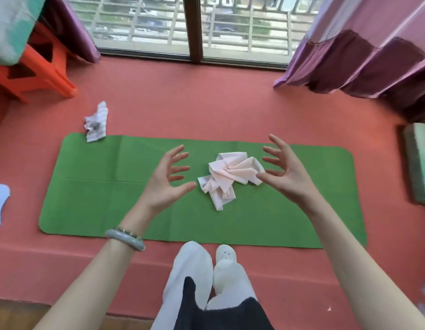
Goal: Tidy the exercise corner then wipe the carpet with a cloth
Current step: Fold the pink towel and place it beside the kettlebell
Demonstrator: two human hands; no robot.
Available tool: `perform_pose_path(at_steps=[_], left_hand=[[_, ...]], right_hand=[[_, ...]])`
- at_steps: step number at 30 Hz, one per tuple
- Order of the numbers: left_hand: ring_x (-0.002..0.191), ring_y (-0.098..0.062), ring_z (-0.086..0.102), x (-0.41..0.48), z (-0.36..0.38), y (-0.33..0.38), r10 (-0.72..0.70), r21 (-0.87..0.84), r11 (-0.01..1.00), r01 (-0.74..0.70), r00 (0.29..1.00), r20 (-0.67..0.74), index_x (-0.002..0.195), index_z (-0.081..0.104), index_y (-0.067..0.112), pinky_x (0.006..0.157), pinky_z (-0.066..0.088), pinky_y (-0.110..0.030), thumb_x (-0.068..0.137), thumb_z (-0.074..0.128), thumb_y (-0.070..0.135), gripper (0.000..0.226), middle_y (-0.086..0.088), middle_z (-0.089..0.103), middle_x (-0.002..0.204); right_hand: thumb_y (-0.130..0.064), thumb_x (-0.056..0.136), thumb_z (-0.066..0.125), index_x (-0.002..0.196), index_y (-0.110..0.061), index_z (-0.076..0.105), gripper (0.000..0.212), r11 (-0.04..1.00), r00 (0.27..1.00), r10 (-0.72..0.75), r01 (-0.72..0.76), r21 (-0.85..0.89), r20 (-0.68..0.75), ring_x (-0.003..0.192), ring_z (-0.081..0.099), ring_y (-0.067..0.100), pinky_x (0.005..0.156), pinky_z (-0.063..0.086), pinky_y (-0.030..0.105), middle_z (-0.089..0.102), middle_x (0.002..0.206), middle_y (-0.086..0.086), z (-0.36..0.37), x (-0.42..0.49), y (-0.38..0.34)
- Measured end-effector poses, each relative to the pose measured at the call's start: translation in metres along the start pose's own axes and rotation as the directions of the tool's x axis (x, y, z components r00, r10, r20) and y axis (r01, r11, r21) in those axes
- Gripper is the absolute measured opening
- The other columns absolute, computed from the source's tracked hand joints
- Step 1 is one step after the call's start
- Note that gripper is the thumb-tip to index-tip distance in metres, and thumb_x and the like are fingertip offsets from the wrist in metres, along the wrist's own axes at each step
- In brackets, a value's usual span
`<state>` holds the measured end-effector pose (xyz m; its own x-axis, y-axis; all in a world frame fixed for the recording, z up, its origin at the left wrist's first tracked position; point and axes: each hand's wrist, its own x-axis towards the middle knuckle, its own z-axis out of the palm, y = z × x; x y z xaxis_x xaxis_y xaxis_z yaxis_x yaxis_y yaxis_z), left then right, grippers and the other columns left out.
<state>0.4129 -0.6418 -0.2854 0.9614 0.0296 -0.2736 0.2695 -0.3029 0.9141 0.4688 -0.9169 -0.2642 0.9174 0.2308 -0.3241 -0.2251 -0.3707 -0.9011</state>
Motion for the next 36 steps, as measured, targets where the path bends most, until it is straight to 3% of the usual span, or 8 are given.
perform_pose_path(at_steps=[3,9,13,20,22,26,30,36], left_hand=[[0.111,-0.007,0.057,0.035,0.015,-0.064,0.000,0.032,0.999,0.000,1.000,0.028,0.135,0.032,0.036,0.092,0.048,-0.025,0.074,0.077,0.006,0.081,0.006,0.047,0.135],[0.108,-0.004,0.057,0.107,0.051,-0.187,-0.014,0.122,0.993,-0.002,0.991,0.136,0.123,0.032,0.053,0.091,0.048,-0.026,0.063,0.074,0.030,0.077,0.014,0.048,0.129],[0.109,-0.005,0.056,0.163,0.068,-0.256,0.009,0.225,0.972,-0.063,0.973,0.232,0.133,0.033,0.039,0.095,0.048,-0.033,0.073,0.077,0.011,0.079,0.013,0.048,0.131],[0.110,-0.008,0.055,0.243,0.099,-0.359,0.045,0.310,0.936,-0.168,0.929,0.367,0.138,0.031,0.032,0.094,0.047,-0.028,0.077,0.074,0.010,0.078,0.011,0.047,0.133],[0.110,-0.008,0.055,0.259,0.110,-0.390,0.039,0.318,0.931,-0.181,0.914,0.403,0.138,0.032,0.032,0.092,0.047,-0.026,0.077,0.073,0.013,0.076,0.011,0.046,0.133],[0.109,0.003,0.051,0.283,0.132,-0.443,0.033,0.340,0.914,-0.221,0.876,0.482,0.133,0.031,0.042,0.088,0.043,-0.017,0.068,0.067,0.040,0.074,0.023,0.045,0.127],[0.110,-0.007,0.051,0.301,0.150,-0.491,0.055,0.377,0.894,-0.243,0.894,0.446,0.137,0.034,0.030,0.091,0.043,-0.023,0.080,0.068,0.018,0.068,0.014,0.045,0.133],[0.123,-0.007,0.040,0.319,0.174,-0.526,0.104,0.441,0.857,-0.267,0.927,0.360,0.140,0.035,0.021,0.105,0.034,-0.028,0.084,0.067,0.020,0.065,0.005,0.040,0.141]], right_hand=[[-0.005,0.078,0.071,0.141,-0.037,0.029,0.083,1.000,1.000,0.011,-0.011,-0.005,-0.024,0.110,0.050,-0.005,0.092,0.047,0.023,0.047,0.129,-0.004,0.020,0.035,0.062],[-0.007,0.078,0.071,0.136,-0.042,0.030,0.080,0.999,1.000,0.011,-0.011,-0.052,-0.004,0.117,0.052,0.013,0.098,0.047,0.036,0.048,0.129,-0.003,0.060,0.107,0.188],[-0.010,0.076,0.070,0.141,-0.034,0.029,0.081,0.990,0.999,-0.011,0.017,-0.137,0.049,0.116,0.052,0.012,0.094,0.047,0.028,0.048,0.132,0.000,0.083,0.156,0.256],[-0.011,0.076,0.069,0.141,-0.035,0.031,0.078,0.938,0.985,-0.035,0.091,-0.335,0.171,0.114,0.053,0.009,0.094,0.046,0.024,0.049,0.126,-0.008,0.114,0.244,0.354],[-0.010,0.077,0.068,0.140,-0.032,0.033,0.076,0.923,0.981,-0.035,0.105,-0.370,0.191,0.112,0.053,0.010,0.091,0.045,0.023,0.049,0.125,-0.007,0.122,0.265,0.378],[-0.009,0.079,0.066,0.140,-0.025,0.037,0.070,0.892,0.979,-0.031,0.118,-0.437,0.200,0.108,0.052,0.007,0.089,0.043,0.017,0.050,0.121,-0.008,0.134,0.298,0.424],[-0.005,0.080,0.065,0.139,-0.018,0.040,0.065,0.863,0.978,-0.007,0.112,-0.493,0.210,0.116,0.050,0.013,0.097,0.040,0.023,0.051,0.126,-0.002,0.139,0.315,0.470],[-0.014,0.084,0.061,0.138,-0.020,0.041,0.057,0.733,0.983,-0.016,0.136,-0.667,0.183,0.128,0.039,0.014,0.093,0.029,0.018,0.047,0.136,-0.002,0.133,0.320,0.519]])
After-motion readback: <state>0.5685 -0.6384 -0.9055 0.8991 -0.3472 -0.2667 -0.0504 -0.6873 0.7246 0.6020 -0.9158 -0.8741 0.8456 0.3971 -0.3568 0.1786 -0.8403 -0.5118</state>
